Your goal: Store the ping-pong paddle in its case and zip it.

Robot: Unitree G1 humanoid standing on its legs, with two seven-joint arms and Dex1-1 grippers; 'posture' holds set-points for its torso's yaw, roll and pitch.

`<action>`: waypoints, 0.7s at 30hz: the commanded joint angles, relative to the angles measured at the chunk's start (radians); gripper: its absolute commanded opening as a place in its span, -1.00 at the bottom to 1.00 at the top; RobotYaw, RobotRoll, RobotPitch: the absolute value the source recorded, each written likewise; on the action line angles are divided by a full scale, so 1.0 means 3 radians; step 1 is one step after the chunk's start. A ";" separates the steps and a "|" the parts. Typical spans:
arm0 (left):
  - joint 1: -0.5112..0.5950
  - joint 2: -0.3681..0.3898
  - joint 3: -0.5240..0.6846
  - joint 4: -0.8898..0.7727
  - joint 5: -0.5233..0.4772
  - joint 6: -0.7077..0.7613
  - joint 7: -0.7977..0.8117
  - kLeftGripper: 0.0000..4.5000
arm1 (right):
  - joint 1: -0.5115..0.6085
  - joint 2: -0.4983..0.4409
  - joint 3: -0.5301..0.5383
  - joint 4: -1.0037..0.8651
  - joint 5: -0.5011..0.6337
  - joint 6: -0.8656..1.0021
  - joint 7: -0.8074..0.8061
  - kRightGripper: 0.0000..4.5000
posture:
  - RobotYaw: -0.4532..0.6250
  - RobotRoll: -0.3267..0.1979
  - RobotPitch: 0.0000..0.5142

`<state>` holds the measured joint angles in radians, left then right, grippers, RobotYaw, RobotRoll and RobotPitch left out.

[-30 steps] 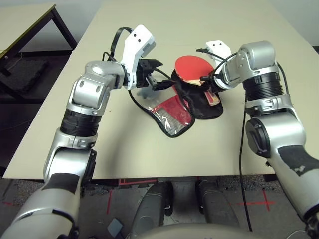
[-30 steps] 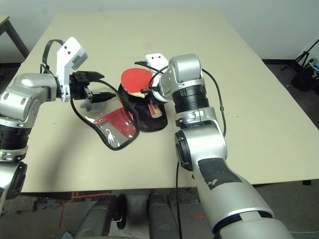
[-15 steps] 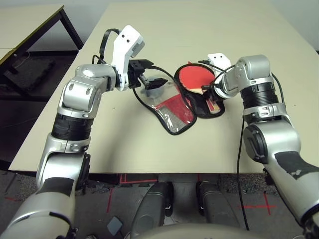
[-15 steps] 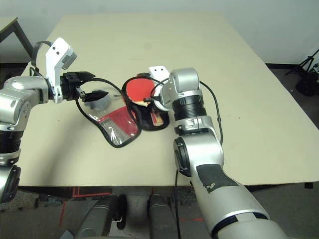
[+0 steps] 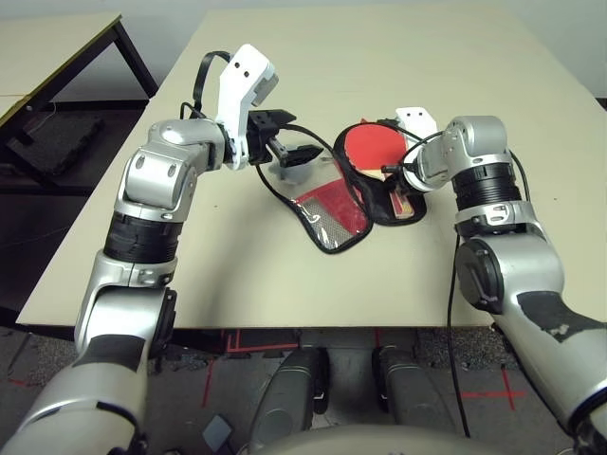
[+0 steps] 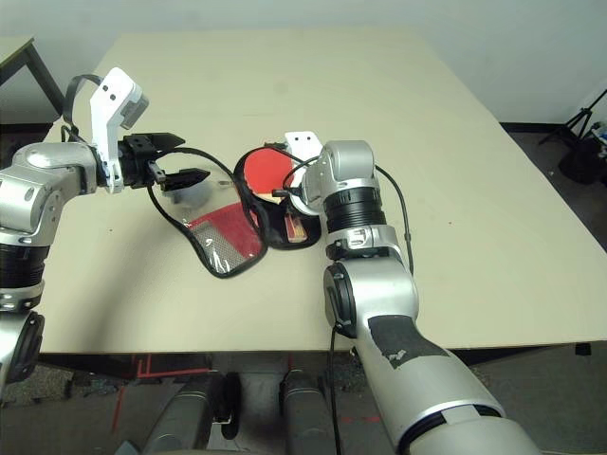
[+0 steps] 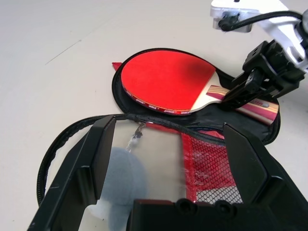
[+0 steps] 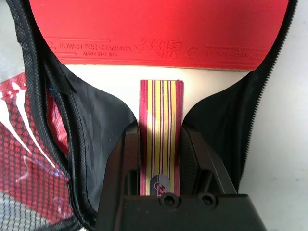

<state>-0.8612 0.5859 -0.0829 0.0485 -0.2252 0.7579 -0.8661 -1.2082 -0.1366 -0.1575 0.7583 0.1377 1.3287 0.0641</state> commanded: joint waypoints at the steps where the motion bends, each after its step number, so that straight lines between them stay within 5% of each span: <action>1: 0.0031 0.0017 0.0019 -0.0066 -0.0041 0.0050 0.0021 1.00 | -0.0064 0.0030 -0.0020 0.0165 -0.0005 -0.0134 -0.0019 -0.48 | -0.05 0.25 -0.51; 7: 0.0026 0.0030 0.0024 -0.0069 -0.0066 0.0062 0.0056 1.00 | -0.0107 0.0010 -0.0102 0.0320 0.0028 -0.0292 -0.0075 -0.48 | -0.05 0.25 -0.54; 14: -0.0051 -0.0011 0.0062 0.0005 -0.0107 0.0058 0.0105 1.00 | -0.0119 -0.0043 -0.0220 0.0096 0.0143 -0.0240 -0.0021 0.49 | -0.07 0.25 -0.58; 18: -0.0188 -0.0036 0.0206 0.0177 -0.0143 0.0000 0.0196 1.00 | 0.0013 -0.0124 -0.0257 -0.0589 0.0379 -0.0070 0.0264 0.99 | -0.09 0.25 -0.62; 21: -0.0372 -0.0048 0.0400 0.0534 -0.0096 -0.0219 0.0398 1.00 | 0.0233 -0.0380 -0.0036 -0.1197 0.0556 -0.0422 0.0845 0.99 | -0.09 0.25 -0.65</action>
<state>-0.9605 0.5664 0.0007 0.1629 -0.2638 0.7266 -0.7748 -1.1619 -0.2262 -0.1979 0.4697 0.2770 1.2512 0.2446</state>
